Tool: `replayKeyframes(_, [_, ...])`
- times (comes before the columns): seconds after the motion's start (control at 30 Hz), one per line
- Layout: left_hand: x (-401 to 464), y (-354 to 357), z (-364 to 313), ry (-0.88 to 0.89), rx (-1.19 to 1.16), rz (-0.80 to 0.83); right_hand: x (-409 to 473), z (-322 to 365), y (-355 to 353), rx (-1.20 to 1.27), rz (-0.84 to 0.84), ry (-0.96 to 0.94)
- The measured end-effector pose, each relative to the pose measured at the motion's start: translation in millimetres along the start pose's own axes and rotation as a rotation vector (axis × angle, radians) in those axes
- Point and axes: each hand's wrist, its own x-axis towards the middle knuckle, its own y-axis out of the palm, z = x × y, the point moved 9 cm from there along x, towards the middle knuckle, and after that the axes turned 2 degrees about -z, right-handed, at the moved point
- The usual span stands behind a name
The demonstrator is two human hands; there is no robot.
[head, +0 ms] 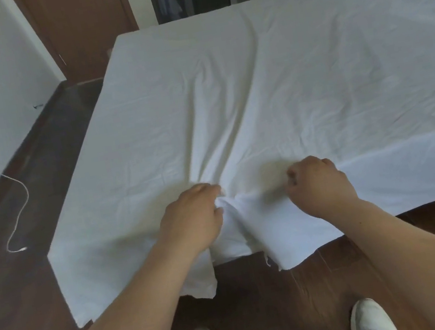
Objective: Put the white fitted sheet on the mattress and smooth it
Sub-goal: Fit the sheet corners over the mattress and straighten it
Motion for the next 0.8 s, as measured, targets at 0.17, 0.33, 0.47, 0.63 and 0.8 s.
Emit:
replayKeyframes(0.17, [-41,-26,80,-0.324,0.009,-0.144,-26,53,10,0.162,-0.005,-0.167])
replayKeyframes(0.33, [-66,-30,124,-0.238,0.133,-0.243,-38,124,32,0.204,0.02,-0.251])
replayKeyframes(0.47, [-56,-30,125,-0.117,0.172,-0.301,-36,149,48,0.11,0.039,-0.28])
replayKeyframes(0.63, [-58,-42,141,-0.132,0.186,-0.345,-21,149,50,0.17,0.1,-0.176])
replayKeyframes(0.8, [-85,-64,208,-0.365,0.194,-0.431,-18,149,52,0.12,0.139,-0.128])
